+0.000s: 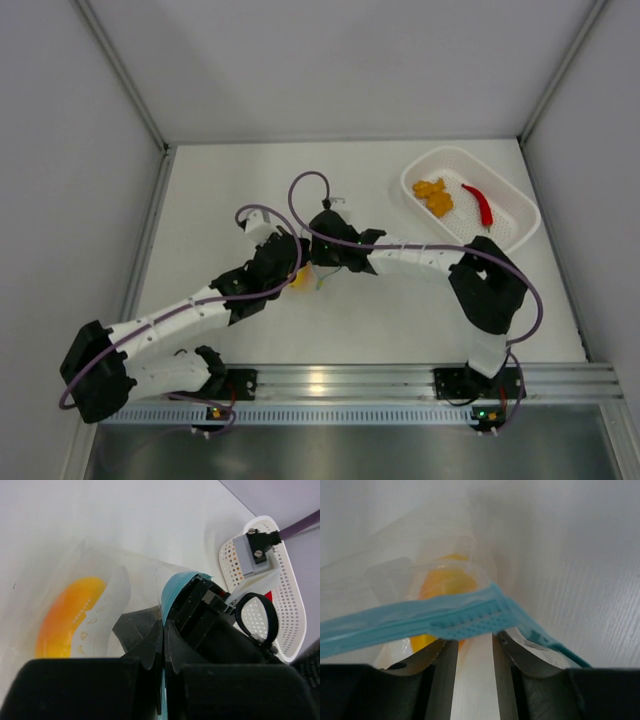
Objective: Open the zip-top bag and remove the fake food
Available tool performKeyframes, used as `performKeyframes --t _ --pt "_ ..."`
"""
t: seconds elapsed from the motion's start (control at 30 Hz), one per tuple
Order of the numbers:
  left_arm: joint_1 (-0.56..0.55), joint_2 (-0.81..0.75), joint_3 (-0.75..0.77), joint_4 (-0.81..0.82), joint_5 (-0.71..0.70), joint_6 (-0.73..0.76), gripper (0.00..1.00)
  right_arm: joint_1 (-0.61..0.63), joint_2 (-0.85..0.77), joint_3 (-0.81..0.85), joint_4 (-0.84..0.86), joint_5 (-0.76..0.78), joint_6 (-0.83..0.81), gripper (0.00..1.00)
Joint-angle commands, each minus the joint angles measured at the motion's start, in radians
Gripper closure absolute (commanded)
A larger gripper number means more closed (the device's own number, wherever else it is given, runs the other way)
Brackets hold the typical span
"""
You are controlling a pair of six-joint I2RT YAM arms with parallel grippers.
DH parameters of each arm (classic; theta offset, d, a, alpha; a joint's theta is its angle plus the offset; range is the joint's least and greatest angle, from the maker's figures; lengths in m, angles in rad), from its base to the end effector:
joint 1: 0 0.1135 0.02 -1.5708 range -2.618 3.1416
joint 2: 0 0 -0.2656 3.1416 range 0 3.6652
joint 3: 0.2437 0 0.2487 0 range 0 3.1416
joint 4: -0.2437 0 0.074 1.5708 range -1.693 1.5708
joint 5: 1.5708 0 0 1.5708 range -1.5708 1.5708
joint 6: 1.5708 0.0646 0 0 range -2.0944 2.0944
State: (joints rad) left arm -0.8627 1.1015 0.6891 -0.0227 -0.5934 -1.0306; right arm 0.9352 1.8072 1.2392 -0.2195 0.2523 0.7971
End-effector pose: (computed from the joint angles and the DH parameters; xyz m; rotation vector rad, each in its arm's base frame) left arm 0.1970 -0.1746 0.2549 -0.5423 1.9105 -0.6608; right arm 0.2589 0.3238 0.1957 -0.0401 2.3967 0.5565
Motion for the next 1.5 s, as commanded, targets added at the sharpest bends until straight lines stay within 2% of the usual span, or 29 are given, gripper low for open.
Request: performKeyframes --t 0.0,0.23,0.3,0.5,0.7,0.97,1.07,1.3,1.47 --pt "-0.002 -0.032 -0.017 0.049 -0.020 -0.026 1.00 0.014 0.029 0.031 0.069 -0.033 0.033 0.66" --pt "-0.002 -0.020 -0.034 0.078 0.029 -0.063 1.00 0.008 0.043 0.040 0.108 -0.007 0.060 0.68" --pt "-0.004 -0.012 -0.034 0.098 0.058 -0.075 1.00 0.002 0.058 0.057 0.088 0.004 0.045 0.73" --pt "-0.007 -0.005 0.016 0.130 0.093 -0.080 1.00 -0.044 0.046 0.036 -0.018 0.126 -0.036 0.74" --pt "-0.009 -0.035 0.056 0.129 0.093 -0.037 1.00 -0.117 -0.043 0.012 -0.170 0.283 -0.168 0.73" --pt "-0.009 -0.022 -0.023 0.129 0.093 -0.060 1.00 -0.141 -0.101 0.098 -0.379 0.490 -0.406 0.75" --pt "-0.009 0.001 -0.040 0.129 0.095 -0.068 1.00 -0.134 -0.129 0.097 -0.394 0.492 -0.429 0.75" --pt "-0.009 0.061 -0.056 0.130 0.076 -0.075 1.00 -0.133 -0.155 0.016 -0.320 0.263 -0.385 0.72" --pt "-0.009 0.100 -0.045 0.130 0.078 -0.077 1.00 -0.130 -0.141 0.000 -0.293 0.197 -0.354 0.68"
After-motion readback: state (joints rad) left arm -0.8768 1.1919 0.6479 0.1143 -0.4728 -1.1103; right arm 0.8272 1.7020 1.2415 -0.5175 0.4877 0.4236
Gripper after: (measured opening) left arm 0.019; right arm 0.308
